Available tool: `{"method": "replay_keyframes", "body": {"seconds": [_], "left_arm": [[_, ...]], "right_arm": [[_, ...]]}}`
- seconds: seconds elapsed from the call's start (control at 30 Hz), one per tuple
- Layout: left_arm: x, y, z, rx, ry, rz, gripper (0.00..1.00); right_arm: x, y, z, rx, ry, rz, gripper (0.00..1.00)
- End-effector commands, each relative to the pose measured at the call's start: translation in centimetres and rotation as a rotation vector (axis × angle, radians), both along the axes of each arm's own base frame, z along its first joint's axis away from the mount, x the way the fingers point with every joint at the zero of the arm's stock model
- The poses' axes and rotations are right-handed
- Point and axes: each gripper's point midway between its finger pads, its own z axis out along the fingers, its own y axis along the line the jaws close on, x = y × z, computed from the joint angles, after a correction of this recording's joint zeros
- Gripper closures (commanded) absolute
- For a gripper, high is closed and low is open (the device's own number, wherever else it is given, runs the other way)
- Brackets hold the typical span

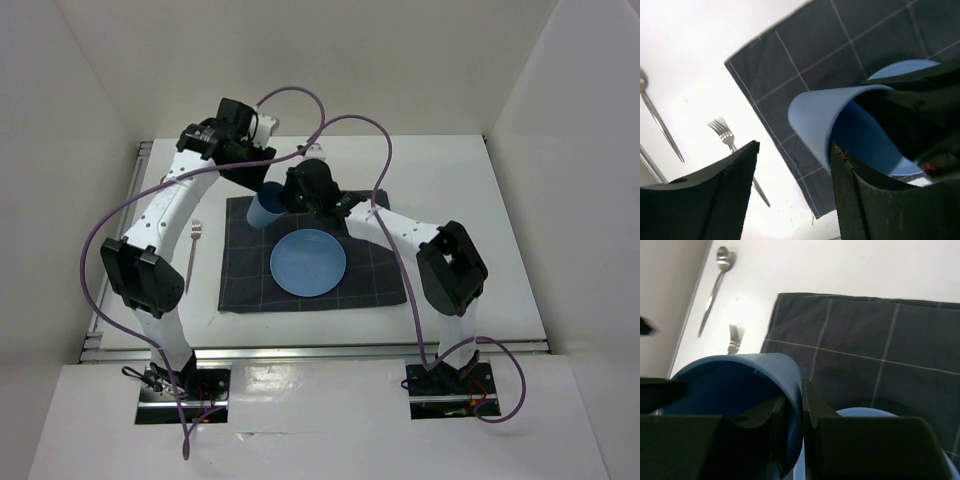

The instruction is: Set the dinner table for one person

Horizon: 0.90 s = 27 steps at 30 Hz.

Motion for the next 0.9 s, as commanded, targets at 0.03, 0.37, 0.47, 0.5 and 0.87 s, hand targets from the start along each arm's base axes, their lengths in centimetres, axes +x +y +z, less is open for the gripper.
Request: {"method": "replay_keyframes", "body": {"seconds": [0.03, 0.37, 0.47, 0.5, 0.87], "left_arm": [[-0.2, 1.3, 8.1, -0.093, -0.165, 0.028, 0.33], [-2.9, 8.6, 5.8, -0.055, -0.169, 0.133, 0.28], [-3.2, 10.3, 3.0, -0.031, -0.128, 0.158, 0.28], [-3.8, 10.6, 1.3, -0.033, -0.082, 0.162, 0.28], [-3.4, 9.3, -2.5, -0.078, 0.056, 0.131, 0.30]], "right_arm": [[2.1, -5.6, 1.3, -0.025, 0.000, -0.133, 1.00], [5.9, -19.2, 2.6, -0.352, 0.028, -0.309, 1.00], [5.7, -22.4, -0.8, -0.471, 0.127, -0.314, 1.00], [5.8, -23.1, -2.0, -0.494, 0.166, -0.320, 1.00], [6.8, -26.2, -7.0, -0.483, 0.311, -0.349, 1.00]]}}
